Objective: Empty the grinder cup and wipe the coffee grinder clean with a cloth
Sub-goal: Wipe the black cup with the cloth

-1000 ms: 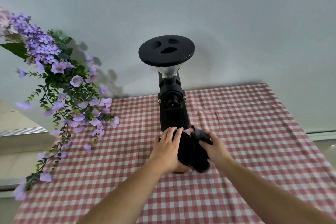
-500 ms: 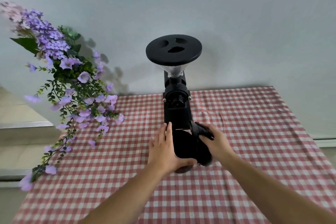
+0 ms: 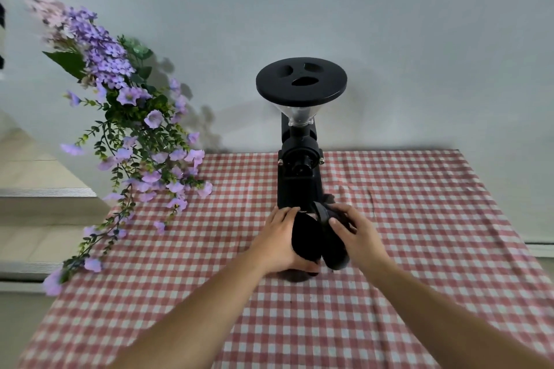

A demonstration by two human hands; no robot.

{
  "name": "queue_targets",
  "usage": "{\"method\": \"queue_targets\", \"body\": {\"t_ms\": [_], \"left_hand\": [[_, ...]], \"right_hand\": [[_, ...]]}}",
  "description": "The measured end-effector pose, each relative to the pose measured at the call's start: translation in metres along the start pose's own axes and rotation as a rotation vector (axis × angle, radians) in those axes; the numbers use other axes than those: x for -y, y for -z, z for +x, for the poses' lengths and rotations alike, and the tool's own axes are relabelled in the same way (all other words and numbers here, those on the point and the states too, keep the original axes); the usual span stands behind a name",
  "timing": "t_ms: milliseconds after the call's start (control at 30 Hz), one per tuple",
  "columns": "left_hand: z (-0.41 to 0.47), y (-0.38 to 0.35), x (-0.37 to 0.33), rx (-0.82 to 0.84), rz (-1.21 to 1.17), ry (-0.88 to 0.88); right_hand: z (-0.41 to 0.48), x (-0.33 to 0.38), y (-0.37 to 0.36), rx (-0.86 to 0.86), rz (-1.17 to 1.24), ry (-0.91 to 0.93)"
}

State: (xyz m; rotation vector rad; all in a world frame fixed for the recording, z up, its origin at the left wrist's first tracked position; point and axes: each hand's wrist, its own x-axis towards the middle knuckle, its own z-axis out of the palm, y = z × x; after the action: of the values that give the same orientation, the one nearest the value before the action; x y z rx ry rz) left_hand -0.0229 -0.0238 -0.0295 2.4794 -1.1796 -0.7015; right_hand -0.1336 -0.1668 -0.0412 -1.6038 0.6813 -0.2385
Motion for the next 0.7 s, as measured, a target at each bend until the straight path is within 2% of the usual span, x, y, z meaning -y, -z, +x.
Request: {"method": "queue_targets", "body": {"t_ms": [100,200,267,333,467,600,700], "left_hand": [[-0.005,-0.004,0.012,0.023,-0.045,0.036],[-0.016,-0.024,0.008,-0.137,-0.011,0.19],[-0.019,-0.034,0.002,-0.213,-0.03,0.304],[-0.017,-0.039,-0.002,-0.213,-0.058,0.341],[-0.007,-0.02,0.009,-0.119,-0.149,0.218],[-0.008,0.007,0.031,0.164,-0.162,0.113],[-0.012,0.006,0.029,0.165,-0.254,0.143]], "right_hand": [[-0.011,-0.017,-0.009,0.02,-0.019,-0.054],[-0.016,-0.036,-0.013,0.03,-0.068,-0.189],[-0.008,-0.029,-0.011,0.006,-0.053,-0.186],[0.003,-0.013,-0.009,-0.021,0.007,-0.127],[0.009,0.001,-0.011,-0.038,0.071,-0.084],[-0.011,-0.034,-0.022,0.037,-0.077,-0.252],[-0.008,-0.029,-0.02,0.015,-0.017,-0.264]]}}
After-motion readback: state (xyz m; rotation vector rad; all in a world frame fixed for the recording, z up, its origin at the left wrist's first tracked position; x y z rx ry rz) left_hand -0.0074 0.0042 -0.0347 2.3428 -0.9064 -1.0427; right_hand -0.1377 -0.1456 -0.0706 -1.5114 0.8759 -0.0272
